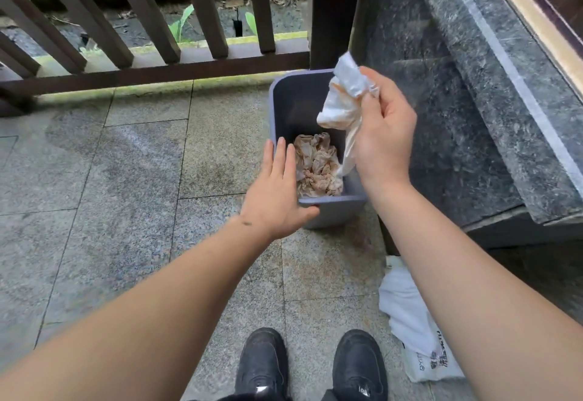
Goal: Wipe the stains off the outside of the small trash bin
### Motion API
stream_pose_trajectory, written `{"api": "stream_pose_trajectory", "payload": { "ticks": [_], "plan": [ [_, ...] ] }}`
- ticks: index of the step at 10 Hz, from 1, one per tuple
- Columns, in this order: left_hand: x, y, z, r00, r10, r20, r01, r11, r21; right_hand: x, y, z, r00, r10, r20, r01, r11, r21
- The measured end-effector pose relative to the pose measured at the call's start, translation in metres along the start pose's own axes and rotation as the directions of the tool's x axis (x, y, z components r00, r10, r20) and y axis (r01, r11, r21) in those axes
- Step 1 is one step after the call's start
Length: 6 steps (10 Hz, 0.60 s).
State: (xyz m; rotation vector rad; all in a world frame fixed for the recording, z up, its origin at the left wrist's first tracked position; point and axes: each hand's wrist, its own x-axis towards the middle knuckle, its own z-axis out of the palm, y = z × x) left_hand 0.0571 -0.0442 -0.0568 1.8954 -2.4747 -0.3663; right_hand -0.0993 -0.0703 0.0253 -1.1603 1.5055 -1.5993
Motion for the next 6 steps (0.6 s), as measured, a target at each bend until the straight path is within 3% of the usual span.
{"api": "stream_pose_trajectory", "payload": {
  "ticks": [1, 2, 3, 4, 5, 6],
  "plan": [
    [-0.001, 0.000, 0.001, 1.000, 0.008, 0.004, -0.008, 1.000, 0.014, -0.001, 0.030, 0.006, 0.913, 0.201, 0.354, 0.012, 0.856, -0.517],
    [0.000, 0.003, 0.001, 1.000, -0.003, 0.004, 0.003, 0.999, 0.034, -0.007, 0.037, 0.005, 0.588, 0.639, 0.496, 0.204, 0.476, -0.855],
    [-0.007, 0.010, -0.013, 0.995, -0.048, 0.093, 0.047, 0.999, 0.011, 0.000, -0.002, 0.001, 0.691, 0.501, 0.520, 0.181, 0.577, -0.797],
    [-0.023, 0.021, -0.043, 0.992, -0.059, 0.114, 0.055, 0.998, 0.039, -0.001, -0.046, -0.016, 0.753, 0.427, 0.500, 0.249, 0.518, -0.818],
    [-0.044, 0.027, -0.096, 0.993, -0.073, 0.090, 0.067, 0.995, 0.068, -0.030, -0.080, -0.051, 0.718, 0.426, 0.550, 0.437, 0.338, -0.833],
    [-0.078, 0.040, -0.136, 0.987, -0.103, 0.126, 0.096, 0.994, 0.061, -0.060, -0.110, -0.090, 0.667, 0.567, 0.483, 0.507, 0.129, -0.852]
  ]
}}
